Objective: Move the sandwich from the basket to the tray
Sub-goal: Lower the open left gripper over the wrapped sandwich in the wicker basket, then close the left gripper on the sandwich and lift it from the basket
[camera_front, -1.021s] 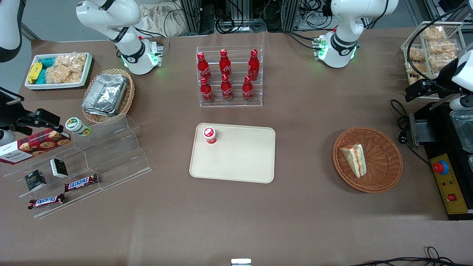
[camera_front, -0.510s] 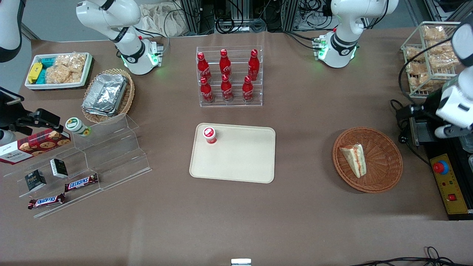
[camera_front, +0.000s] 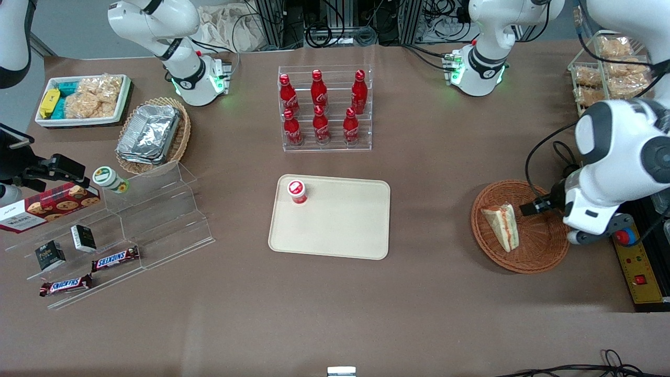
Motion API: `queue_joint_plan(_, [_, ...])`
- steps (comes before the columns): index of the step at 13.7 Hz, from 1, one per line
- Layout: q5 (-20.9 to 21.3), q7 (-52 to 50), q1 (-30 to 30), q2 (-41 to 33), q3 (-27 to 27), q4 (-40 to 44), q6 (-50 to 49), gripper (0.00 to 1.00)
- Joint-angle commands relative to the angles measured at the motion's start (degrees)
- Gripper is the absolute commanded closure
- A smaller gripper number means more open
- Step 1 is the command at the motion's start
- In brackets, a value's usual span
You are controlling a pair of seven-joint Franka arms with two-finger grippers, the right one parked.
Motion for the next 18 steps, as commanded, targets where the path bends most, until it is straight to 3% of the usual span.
queue_joint_plan(1, [0.3,-3.3,-0.2,2.4,-0.1,-2.9,5.9,0.00])
queue_joint_plan(9, [-0.2,-4.5,-0.3,8.5,-0.3,-9.7,19.0,0.01])
queue_joint_plan(14, [-0.1,-6.2,-0.3,7.8,-0.4,-9.5,17.4,0.81])
queue_joint_plan(15, [0.0,-6.1,-0.3,7.2,-0.4,-9.2,16.8,0.89])
queue_joint_plan(18, [0.2,-5.0,-0.3,3.6,-0.5,-4.4,9.3,0.92])
